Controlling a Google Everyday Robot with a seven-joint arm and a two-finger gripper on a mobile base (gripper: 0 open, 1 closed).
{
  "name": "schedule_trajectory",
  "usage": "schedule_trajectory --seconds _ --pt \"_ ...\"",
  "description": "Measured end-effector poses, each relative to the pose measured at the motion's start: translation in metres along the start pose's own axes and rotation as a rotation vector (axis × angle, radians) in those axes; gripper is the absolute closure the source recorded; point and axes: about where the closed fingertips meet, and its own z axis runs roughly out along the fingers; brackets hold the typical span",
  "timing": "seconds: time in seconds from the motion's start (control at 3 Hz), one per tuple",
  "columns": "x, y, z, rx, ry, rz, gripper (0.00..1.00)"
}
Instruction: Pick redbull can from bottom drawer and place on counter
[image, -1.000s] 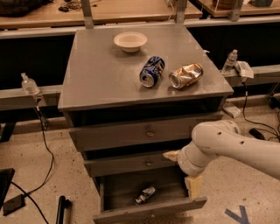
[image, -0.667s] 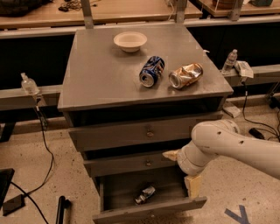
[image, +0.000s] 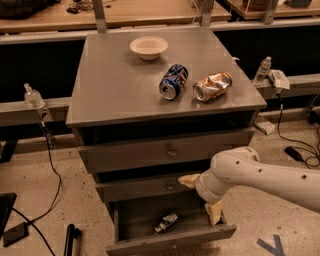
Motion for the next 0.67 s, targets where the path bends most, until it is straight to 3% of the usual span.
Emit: schedule_trajectory --seconds 0.33,0.67 --pt "0.0015 -0.0026 0.0233 -0.005 0.009 -0.106 0.00" --pt "0.0015 -0.0025 0.0233 -0.005 0.009 -0.106 0.00"
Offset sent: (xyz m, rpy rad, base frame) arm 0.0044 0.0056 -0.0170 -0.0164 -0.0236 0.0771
